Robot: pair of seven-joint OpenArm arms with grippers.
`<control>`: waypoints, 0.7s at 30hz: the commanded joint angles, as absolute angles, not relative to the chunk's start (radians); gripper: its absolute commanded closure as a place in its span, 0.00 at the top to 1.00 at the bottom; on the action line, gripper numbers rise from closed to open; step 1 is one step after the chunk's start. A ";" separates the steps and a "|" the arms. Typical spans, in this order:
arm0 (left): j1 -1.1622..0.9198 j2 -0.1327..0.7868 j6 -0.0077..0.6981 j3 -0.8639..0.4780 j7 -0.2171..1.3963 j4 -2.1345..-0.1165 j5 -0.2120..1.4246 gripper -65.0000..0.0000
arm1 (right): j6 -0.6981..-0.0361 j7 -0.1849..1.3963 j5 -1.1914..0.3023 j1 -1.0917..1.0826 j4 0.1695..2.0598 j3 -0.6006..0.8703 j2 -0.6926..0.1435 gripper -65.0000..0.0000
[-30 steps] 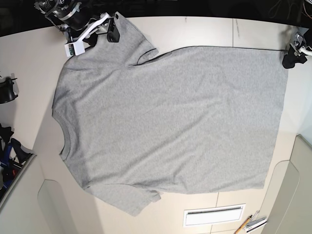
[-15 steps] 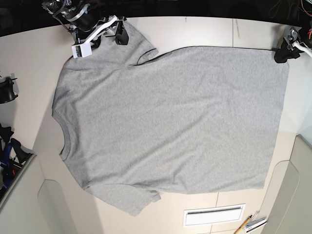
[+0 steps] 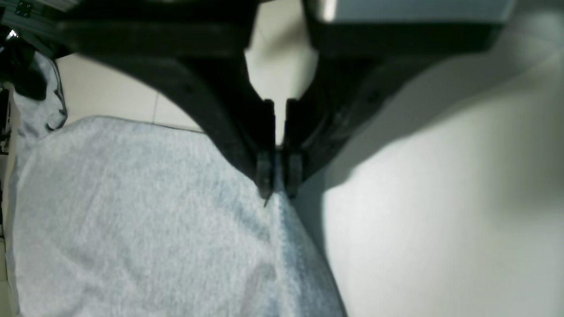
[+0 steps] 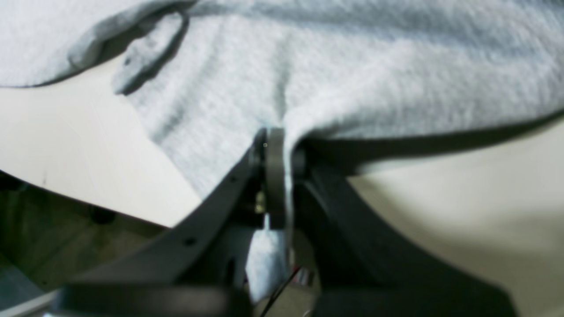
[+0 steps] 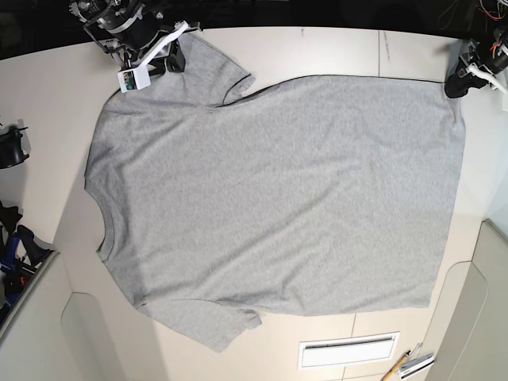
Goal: Fold the T-shirt properly
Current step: 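Lift the pinched side edge and fold it over toward the shirt's middle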
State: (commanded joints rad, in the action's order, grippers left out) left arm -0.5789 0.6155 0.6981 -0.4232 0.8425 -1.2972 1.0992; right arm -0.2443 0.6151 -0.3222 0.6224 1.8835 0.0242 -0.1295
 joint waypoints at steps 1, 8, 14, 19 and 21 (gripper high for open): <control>-0.579 0.615 0.698 -0.436 0.859 -1.298 1.100 0.00 | -0.244 0.624 -0.322 0.624 1.888 0.024 -0.130 0.00; -0.579 0.616 0.698 -0.604 0.994 -1.396 1.165 0.00 | -0.293 0.698 -0.393 0.638 1.960 0.063 -0.130 0.00; -0.582 0.617 0.698 -0.673 1.029 -1.491 1.242 0.00 | -0.320 0.712 -0.465 0.690 2.116 0.163 -0.130 0.00; -0.559 0.644 0.698 -0.675 0.998 -1.533 1.263 0.00 | -0.322 0.711 -0.483 0.658 2.148 0.218 -0.130 0.00; -0.524 0.648 0.698 -0.675 0.991 -1.533 1.244 0.00 | -0.322 0.707 -0.482 0.624 2.148 0.221 -0.130 0.00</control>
State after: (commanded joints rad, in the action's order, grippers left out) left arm -0.5243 0.6483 0.6981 -0.6754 0.9909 -1.5330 1.2442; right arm -0.3222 0.7074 -0.4824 0.6243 2.1475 0.2207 -0.1303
